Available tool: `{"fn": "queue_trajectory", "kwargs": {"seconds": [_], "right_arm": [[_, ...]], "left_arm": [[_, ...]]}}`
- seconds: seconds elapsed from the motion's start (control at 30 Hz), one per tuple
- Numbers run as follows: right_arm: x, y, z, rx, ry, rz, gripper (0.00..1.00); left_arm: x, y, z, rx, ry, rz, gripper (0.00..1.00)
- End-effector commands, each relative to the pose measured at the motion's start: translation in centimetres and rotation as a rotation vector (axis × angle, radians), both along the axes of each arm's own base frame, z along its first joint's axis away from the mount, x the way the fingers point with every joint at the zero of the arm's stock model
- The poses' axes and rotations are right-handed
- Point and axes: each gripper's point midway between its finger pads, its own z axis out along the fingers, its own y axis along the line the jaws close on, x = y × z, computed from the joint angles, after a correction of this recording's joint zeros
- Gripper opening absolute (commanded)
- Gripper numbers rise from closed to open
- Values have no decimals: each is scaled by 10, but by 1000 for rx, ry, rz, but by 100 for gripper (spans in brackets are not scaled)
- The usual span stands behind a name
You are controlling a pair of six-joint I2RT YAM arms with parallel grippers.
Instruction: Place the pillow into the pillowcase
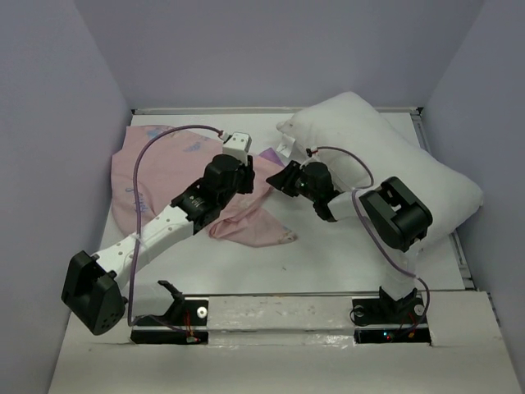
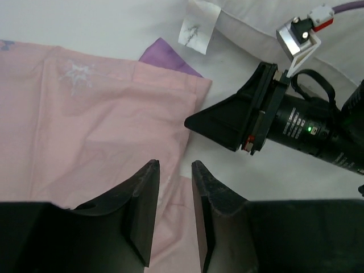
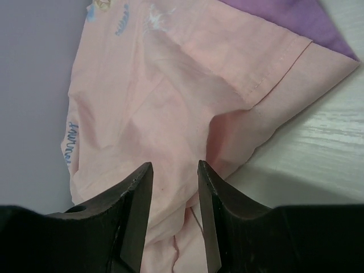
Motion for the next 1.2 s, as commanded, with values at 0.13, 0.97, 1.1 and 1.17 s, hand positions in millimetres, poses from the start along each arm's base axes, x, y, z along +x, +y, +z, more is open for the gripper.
{"fn": "queue_trajectory", "kwargs": {"seconds": [0.13,0.97,1.1,1.17], "right_arm": [[20,11,-3,-6,-11,-31,44],[20,11,-23,-48,10,-20,55],[24,21,-4,-14,-39,18,22],[23,22,2,-7,-50,26,11]], "left_arm": [[-18,23,-22,56,32,24,43],[-11,17,-32,152,15,-43,49],[-11,14,-35,150,8,-55,49],[-11,14,-38,158,9,-60,50]]}}
